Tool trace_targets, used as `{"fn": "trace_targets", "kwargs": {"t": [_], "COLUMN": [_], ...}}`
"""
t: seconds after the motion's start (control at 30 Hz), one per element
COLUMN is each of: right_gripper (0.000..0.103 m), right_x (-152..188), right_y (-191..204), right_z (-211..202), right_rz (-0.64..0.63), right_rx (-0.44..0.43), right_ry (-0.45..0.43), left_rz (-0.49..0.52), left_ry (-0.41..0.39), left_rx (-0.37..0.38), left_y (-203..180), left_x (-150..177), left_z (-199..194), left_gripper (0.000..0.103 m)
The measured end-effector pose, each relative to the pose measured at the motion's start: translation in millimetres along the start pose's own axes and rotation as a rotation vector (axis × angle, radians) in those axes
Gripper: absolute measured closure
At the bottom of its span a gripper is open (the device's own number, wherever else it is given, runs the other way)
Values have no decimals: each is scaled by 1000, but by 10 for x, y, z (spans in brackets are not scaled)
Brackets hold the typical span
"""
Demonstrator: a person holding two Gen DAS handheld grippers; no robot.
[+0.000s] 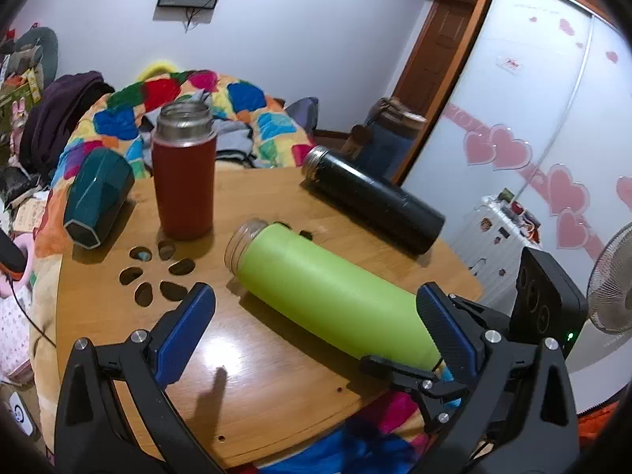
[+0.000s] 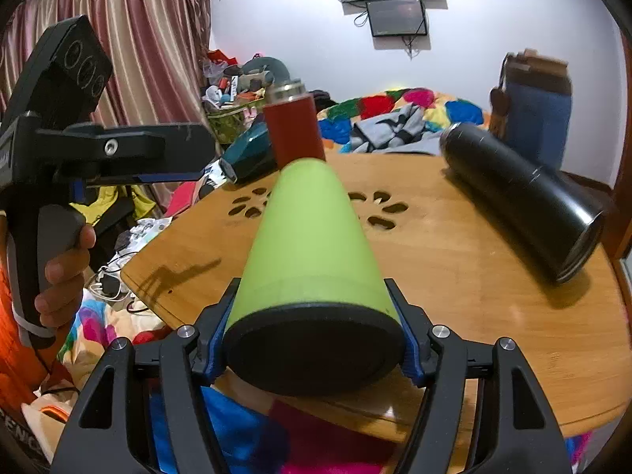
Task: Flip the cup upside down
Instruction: 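Rotate the left gripper to turn the tumbler upside down, lowering it onto the table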
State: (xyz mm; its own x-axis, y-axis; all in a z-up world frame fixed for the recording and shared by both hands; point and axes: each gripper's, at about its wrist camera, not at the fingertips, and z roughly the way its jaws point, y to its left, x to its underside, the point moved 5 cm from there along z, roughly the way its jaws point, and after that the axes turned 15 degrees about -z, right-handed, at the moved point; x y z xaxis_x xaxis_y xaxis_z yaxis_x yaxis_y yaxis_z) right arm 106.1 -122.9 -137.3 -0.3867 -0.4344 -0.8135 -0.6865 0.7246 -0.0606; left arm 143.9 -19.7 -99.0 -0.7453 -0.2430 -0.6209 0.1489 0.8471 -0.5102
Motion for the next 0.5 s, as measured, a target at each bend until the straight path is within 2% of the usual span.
{"fn": "trace_targets", "kwargs": {"t": [0.3, 0.5], "right_gripper": [40, 40], "right_x": [-457, -820], "right_y": [46, 132], "right_z": [-524, -636], "right_rz": [-113, -165], "right_rx": [122, 155], "right_ry": [-67, -128], "left_rz": [57, 109], "left_ry": [-85, -138], "left_rx": [92, 169], "left_y": [-311, -548], "left_x": [-129, -274], "left_z": [-335, -536], "left_gripper": [0, 0]}}
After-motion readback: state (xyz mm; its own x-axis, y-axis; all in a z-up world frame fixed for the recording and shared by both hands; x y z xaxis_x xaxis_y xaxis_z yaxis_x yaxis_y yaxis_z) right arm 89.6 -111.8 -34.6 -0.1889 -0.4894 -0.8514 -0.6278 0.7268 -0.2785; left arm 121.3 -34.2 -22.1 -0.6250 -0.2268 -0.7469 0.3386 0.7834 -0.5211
